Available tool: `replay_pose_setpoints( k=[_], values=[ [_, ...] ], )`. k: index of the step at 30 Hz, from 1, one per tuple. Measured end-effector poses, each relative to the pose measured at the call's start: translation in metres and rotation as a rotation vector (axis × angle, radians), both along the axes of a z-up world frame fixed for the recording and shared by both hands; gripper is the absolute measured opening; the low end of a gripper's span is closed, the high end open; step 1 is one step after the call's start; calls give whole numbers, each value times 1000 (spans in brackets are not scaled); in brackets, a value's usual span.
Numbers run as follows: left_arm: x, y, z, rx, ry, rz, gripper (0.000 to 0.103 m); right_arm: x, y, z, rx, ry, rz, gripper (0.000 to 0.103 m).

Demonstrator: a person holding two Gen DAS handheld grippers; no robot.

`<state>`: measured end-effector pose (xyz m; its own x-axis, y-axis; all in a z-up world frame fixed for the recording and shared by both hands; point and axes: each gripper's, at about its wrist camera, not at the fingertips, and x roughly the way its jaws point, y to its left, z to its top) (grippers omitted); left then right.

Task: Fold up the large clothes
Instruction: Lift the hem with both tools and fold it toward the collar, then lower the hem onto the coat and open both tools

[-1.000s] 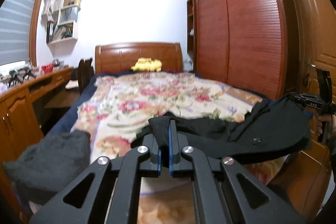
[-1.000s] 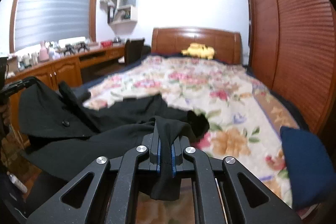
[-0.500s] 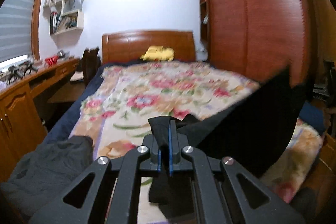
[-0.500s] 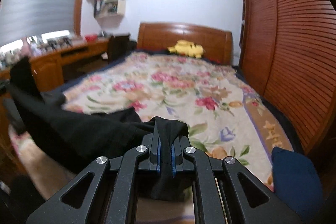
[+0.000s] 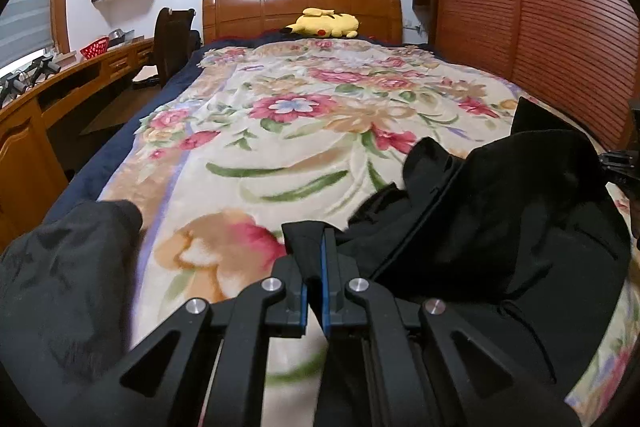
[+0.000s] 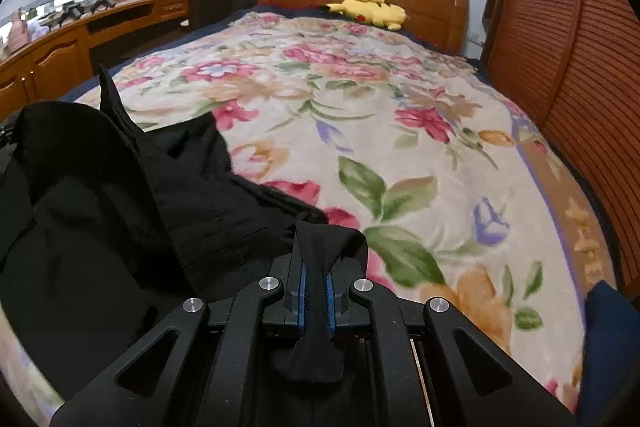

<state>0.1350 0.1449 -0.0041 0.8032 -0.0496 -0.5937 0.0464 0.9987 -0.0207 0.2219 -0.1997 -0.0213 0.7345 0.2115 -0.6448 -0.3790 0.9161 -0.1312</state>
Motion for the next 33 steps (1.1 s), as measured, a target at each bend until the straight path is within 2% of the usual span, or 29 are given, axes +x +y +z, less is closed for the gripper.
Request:
replay_pose_setpoints(
  k=[6,11,14,17,18,20,22,23,29,33],
  values=[
    [44,0,11,40,-13,19,0,42,9,10,10,-11,-14,5],
    [75,-1,19,44,-20,38,0,73,15,16,8,-14,-38,5],
    [84,0,17,37,-5,68,1,84,16,10,-4,6,-58,5],
    [85,-1,12,32,15,52,2,84,16,7,-11,7,-78,10],
    [85,-2,11,36,26,48,2,82,17,7,-16,2,-77,12],
    [79,-2,9,37,45,38,4,77,16,11,-22,-18,-90,24],
    [71,-2,9,39,54,37,6,70,11,18,-10,-45,-111,74],
    [65,-3,9,45,57,40,7,67,9,21,7,-50,-110,78],
    [15,-7,10,72,60,26,19,35,0,24,25,-32,-91,78],
    [-22,-14,8,93,69,2,24,-3,0,17,19,-16,-48,78]
  ],
)
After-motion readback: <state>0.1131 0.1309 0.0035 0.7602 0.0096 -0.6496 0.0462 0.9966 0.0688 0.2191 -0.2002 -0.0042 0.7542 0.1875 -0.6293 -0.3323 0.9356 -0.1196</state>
